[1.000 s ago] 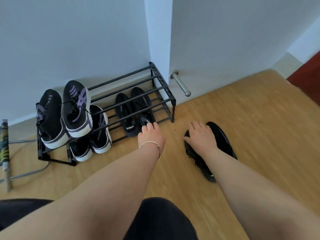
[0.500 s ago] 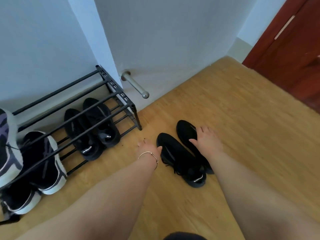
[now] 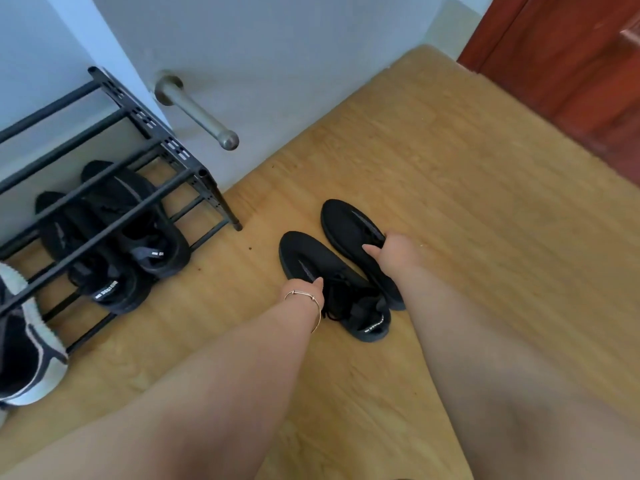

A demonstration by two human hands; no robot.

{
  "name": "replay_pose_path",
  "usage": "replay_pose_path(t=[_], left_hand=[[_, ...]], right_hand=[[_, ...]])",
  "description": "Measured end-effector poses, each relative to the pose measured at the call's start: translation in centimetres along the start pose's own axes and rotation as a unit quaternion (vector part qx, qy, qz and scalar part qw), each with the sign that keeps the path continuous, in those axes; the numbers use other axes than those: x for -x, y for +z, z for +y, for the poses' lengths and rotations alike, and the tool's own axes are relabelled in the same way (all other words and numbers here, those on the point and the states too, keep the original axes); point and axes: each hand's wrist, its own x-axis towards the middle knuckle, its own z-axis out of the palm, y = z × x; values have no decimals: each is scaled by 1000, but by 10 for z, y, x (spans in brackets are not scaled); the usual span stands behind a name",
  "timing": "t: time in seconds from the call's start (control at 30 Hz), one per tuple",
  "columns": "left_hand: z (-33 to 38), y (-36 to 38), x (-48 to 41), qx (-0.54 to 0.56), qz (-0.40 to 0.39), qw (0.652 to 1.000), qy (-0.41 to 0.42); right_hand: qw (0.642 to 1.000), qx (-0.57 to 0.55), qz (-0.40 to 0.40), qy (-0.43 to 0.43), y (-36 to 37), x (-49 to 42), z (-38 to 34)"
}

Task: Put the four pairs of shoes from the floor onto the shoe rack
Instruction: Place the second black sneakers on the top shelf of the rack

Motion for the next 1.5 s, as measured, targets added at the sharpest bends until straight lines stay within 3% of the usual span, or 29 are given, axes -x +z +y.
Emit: replay_pose_path(t=[0.23, 0.37, 0.6, 0.9, 1.5], left_hand=[[-1, -16, -6, 106, 20, 992, 68], [-17, -27, -7, 171, -35, 978, 114], [-31, -40, 2, 172, -63, 975, 122], [-49, -73, 39, 139, -17, 982, 131], [-67, -200, 137, 242, 83, 953, 161]], right_hand=[[989, -112, -82, 46, 2, -5, 12], [972, -205, -94, 70, 13, -3, 26], [939, -313, -110, 91, 9, 23, 26], [933, -330, -127, 67, 4, 68, 15], [910, -377, -168, -34, -61, 140, -92]])
